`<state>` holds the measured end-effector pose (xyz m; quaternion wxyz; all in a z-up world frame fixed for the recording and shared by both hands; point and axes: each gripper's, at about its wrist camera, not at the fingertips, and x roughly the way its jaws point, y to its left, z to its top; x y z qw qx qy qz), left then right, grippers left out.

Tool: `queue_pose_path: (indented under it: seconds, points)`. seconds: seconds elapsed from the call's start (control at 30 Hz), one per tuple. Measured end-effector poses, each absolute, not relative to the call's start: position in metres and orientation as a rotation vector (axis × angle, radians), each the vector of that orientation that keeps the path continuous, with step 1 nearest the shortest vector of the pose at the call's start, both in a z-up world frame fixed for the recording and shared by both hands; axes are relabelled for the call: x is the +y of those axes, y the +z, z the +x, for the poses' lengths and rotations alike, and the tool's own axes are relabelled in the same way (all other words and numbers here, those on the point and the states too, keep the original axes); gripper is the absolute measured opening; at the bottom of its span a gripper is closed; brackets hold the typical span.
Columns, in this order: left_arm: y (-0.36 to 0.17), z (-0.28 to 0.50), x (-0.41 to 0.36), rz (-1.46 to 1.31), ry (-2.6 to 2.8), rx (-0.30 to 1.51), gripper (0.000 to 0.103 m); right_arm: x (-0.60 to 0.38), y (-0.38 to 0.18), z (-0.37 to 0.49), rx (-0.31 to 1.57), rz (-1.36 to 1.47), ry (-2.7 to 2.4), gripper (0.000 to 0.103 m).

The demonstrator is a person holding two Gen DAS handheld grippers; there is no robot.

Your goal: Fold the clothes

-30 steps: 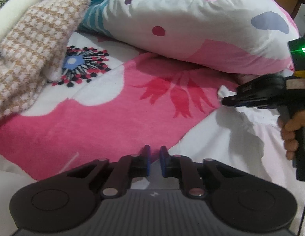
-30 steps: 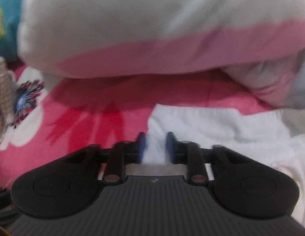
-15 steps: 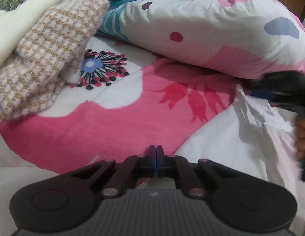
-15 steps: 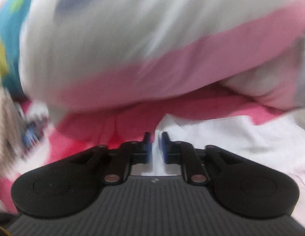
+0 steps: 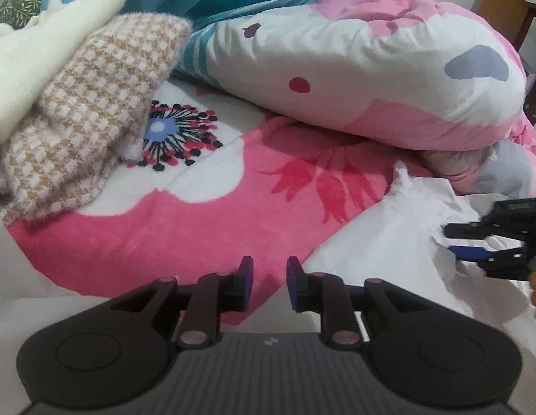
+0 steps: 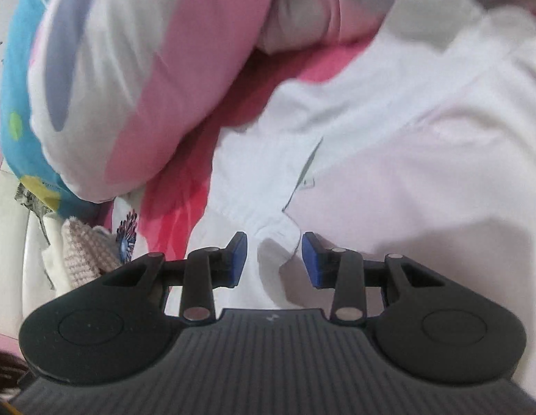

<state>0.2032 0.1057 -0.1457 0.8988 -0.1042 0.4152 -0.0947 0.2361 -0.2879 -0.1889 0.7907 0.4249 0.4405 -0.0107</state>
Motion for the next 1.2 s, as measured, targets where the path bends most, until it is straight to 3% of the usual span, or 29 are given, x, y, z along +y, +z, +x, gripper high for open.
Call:
queue_pose_path:
  seconds: [0.13, 0.2, 0.23, 0.27, 0.47, 0.63, 0.77, 1.0, 1.2]
  points:
    - [-0.148, 0.198, 0.106, -0.200, -0.204, 0.869, 0.020, -0.291, -0.198, 0.244, 0.935, 0.995, -0.070, 0.025]
    - [-0.150, 0.197, 0.107, -0.197, -0.196, 0.879, 0.020, -0.290, -0.199, 0.242, 0.947, 0.991, -0.075, 0.013]
    - [-0.151, 0.197, 0.108, -0.198, -0.194, 0.880, 0.020, -0.288, -0.198, 0.242, 0.947, 0.969, -0.073, 0.002]
    - [-0.152, 0.196, 0.109, -0.199, -0.192, 0.881, 0.020, -0.285, -0.195, 0.243, 0.942, 0.937, -0.069, 0.001]
    - [-0.156, 0.196, 0.109, -0.170, -0.192, 0.874, 0.020, -0.255, -0.162, 0.246, 0.855, 0.552, -0.099, 0.000]
    - [-0.157, 0.196, 0.106, -0.142, -0.193, 0.866, 0.023, -0.231, -0.171, 0.255, 0.882, 0.307, -0.198, 0.001]
    - [-0.148, 0.191, 0.108, -0.152, -0.189, 0.838, 0.050, -0.244, -0.149, 0.233, 0.813, 0.384, -0.271, 0.003]
    - [-0.104, 0.161, 0.109, -0.168, -0.226, 0.802, 0.061, -0.273, -0.050, 0.114, 0.740, 0.534, -0.193, 0.005]
    - [-0.082, 0.110, 0.095, -0.166, -0.298, 0.864, 0.062, -0.268, -0.015, 0.001, 0.794, 0.678, -0.132, 0.005]
